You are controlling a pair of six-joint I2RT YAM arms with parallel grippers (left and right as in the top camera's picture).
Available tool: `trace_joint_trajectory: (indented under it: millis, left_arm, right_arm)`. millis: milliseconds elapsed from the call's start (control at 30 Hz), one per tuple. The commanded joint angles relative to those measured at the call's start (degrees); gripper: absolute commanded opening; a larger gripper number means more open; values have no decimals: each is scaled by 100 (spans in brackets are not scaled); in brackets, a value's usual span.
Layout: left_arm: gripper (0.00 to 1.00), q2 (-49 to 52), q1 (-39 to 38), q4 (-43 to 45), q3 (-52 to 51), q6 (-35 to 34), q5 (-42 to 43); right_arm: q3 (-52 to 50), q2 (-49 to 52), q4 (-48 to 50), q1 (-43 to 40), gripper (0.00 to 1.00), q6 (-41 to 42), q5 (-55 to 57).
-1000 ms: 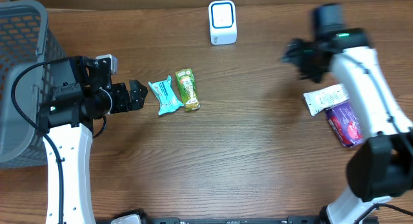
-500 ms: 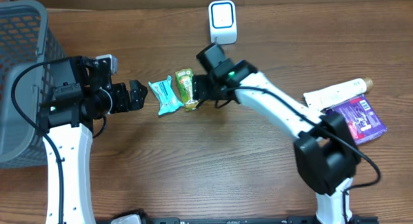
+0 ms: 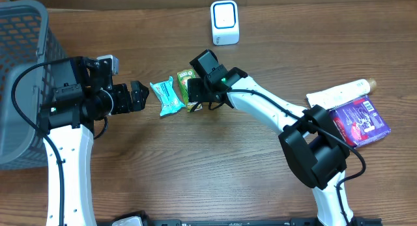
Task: Scan the item barcode
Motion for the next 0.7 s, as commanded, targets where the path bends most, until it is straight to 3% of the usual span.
trace_joint_trajectory:
  millis: [0,300,467,567,667]
  left_arm:
    - [100,-50,-11,4,79,70,68]
    - [100,-50,-11,4,79,68,68]
    - [100,-50,-11,4,79,70,66]
    - [100,-50,-11,4,79,68,68]
    - [100,-50,-11,4,79,70,68]
  right_arm:
    - [66,201,57,0,64,0,-190]
    - [66,455,83,4,44,153,-306]
    - [83,404,-127,-22,23,146,-328]
    - [181,225,-535,-101,11,146,52]
    - [251,-48,-1038,-129,6,120,778]
